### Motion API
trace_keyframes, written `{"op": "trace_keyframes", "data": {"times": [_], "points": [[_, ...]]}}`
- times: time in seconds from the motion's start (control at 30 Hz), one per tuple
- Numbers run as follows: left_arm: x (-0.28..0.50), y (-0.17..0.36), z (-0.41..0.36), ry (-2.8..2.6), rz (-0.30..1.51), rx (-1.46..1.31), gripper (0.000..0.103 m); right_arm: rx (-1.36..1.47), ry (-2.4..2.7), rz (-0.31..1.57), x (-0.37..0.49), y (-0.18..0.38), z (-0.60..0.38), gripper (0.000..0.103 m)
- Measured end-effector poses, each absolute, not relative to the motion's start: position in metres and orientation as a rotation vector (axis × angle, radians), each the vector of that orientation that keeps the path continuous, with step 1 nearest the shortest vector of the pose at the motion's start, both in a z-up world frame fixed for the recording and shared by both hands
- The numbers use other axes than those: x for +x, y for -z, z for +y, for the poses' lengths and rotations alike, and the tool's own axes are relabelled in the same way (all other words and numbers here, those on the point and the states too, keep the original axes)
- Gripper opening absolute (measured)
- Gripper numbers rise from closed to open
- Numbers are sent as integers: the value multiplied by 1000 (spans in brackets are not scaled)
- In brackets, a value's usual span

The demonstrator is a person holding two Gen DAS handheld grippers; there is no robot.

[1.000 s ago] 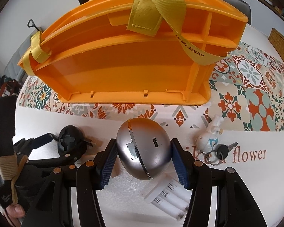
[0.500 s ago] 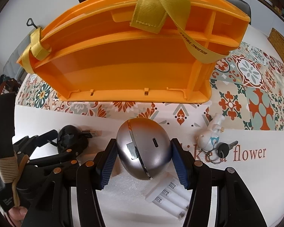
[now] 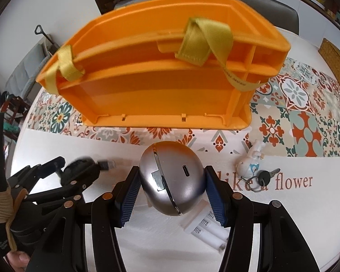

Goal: Organize rigid objects
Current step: 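Grasp the black cable reel with the left gripper while the right holds the speaker, then lift the cable reel with the left gripper while the right carries the speaker toward the crate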

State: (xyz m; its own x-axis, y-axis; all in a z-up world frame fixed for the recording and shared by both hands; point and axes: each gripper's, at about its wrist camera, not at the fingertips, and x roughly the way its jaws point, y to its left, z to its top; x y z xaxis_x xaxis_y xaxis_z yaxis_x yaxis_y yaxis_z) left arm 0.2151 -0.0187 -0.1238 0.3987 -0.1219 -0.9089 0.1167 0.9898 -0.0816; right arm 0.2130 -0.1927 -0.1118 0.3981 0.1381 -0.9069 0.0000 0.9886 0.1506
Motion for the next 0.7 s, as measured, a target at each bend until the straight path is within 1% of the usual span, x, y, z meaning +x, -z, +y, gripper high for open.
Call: {"op": "trace_keyframes", "data": {"times": [0.37,0.7], "points": [[208,99,-14,186,1098,-10,78,134,-75,1118,202,87,-189,57],[205,61,-9,209,1023,-34,78,154,-64,1053,193,57,-191,57]]}}
